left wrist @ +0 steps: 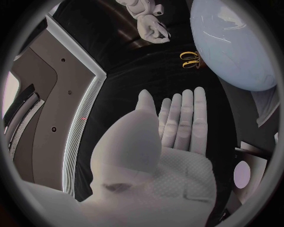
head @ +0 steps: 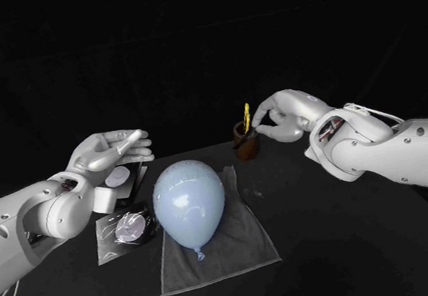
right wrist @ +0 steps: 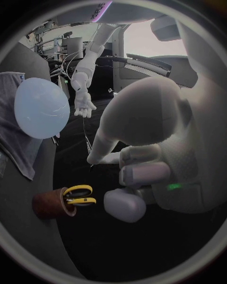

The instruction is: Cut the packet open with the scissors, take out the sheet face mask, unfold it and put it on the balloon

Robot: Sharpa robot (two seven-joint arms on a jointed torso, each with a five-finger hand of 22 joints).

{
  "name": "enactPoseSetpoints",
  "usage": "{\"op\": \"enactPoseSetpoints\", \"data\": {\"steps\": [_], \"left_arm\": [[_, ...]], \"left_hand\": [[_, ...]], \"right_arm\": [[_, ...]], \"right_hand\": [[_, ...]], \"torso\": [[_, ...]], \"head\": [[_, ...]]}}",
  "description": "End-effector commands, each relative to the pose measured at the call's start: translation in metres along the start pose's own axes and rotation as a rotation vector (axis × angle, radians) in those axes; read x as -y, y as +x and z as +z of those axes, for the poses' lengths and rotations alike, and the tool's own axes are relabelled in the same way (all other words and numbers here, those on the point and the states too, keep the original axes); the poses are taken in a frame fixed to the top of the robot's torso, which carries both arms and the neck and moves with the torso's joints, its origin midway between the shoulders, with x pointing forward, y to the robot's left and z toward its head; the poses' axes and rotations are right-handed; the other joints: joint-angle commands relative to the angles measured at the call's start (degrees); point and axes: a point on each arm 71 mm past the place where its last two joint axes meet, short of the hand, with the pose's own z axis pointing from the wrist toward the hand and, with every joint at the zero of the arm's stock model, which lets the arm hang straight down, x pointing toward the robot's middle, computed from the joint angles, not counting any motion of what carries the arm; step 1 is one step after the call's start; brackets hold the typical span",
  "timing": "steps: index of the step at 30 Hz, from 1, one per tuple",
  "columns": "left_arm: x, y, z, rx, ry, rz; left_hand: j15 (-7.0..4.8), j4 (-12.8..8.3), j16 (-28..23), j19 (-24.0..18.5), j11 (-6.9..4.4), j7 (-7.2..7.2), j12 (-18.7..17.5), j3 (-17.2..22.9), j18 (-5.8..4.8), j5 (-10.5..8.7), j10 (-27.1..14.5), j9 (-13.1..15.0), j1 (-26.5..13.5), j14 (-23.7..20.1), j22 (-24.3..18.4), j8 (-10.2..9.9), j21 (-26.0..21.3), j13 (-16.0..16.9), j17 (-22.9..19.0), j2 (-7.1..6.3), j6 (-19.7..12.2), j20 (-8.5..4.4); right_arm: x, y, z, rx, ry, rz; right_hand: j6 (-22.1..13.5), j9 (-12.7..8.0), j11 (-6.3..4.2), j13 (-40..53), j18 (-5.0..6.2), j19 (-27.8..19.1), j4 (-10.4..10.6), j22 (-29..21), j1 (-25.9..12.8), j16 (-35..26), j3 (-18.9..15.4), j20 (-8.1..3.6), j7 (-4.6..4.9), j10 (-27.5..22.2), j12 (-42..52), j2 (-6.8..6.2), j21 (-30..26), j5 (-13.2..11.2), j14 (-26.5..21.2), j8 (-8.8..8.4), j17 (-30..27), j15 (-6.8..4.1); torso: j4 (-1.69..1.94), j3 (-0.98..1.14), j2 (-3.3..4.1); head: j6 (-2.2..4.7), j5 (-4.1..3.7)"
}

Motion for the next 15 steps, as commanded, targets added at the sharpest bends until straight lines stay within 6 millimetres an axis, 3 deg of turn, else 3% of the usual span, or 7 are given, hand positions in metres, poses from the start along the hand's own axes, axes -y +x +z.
{"op": "enactPoseSetpoints", "data": {"steps": [1,10,13,15], "left_arm": [[0.003,0.007,0.009,-0.045,-0.014,0.040],[0.011,0.028,0.031,-0.108,-0.038,0.118],[0.013,0.034,0.037,-0.124,-0.041,0.133],[0.015,0.038,0.043,-0.133,-0.042,0.141]], "left_hand": [[0.32,0.04,-0.84,-1.06,0.66,0.70,-0.58,-0.94,0.60,-0.20,-0.53,-0.16,-0.72,-1.24,-0.33,-0.55,-0.66,-0.11,-0.13,0.45,-0.17,0.25],[2.12,0.10,-4.55,-5.35,2.05,1.94,-1.07,-3.74,0.55,-0.22,-3.38,-0.78,-4.03,-6.55,-1.88,-1.86,-3.55,-0.52,-1.91,1.10,-1.59,2.38],[2.54,0.07,-5.87,-6.79,2.25,1.89,-1.10,-4.15,0.51,-0.20,-4.43,-0.97,-4.33,-7.99,-2.20,-2.10,-4.53,-0.65,-2.71,1.19,-1.86,3.01],[3.01,0.10,-7.11,-8.30,2.52,2.03,-1.11,-4.43,0.37,-0.22,-5.73,-1.13,-4.63,-9.42,-2.31,-2.27,-5.56,-0.76,-3.59,1.05,-2.11,3.41]], "right_arm": [[-0.017,0.001,0.009,0.011,-0.054,0.017],[-0.058,0.015,0.031,-0.004,-0.153,0.042],[-0.069,0.019,0.037,-0.005,-0.178,0.047],[-0.077,0.021,0.042,-0.007,-0.195,0.048]], "right_hand": [[0.80,5.62,-0.42,15.09,-0.23,0.23,0.08,0.02,-0.52,0.31,0.33,-0.16,0.48,6.07,0.19,0.03,0.04,0.39,6.09,0.43,15.09,-0.37],[0.72,5.71,-0.44,15.09,-0.18,0.11,-0.04,-0.19,-0.52,0.31,0.49,-0.19,0.47,6.07,0.19,0.03,-0.13,0.39,6.09,0.45,15.09,-0.41],[0.69,5.75,-0.44,15.09,-0.18,0.10,-0.08,-0.20,-0.52,0.31,0.55,-0.20,0.47,6.07,0.19,0.04,-0.14,0.39,6.09,0.46,15.09,-0.42],[0.66,5.78,-0.45,15.09,-0.17,0.08,-0.12,-0.22,-0.52,0.31,0.60,-0.21,0.47,6.07,0.19,0.04,-0.16,0.39,6.09,0.47,15.09,-0.43]], "torso": [[0.04,0.00,-0.01],[0.10,-0.09,0.08],[0.21,-0.04,0.03],[0.09,0.00,0.02]], "head": [[1.30,0.85],[2.87,2.72],[3.26,3.13],[3.56,3.67]]}}
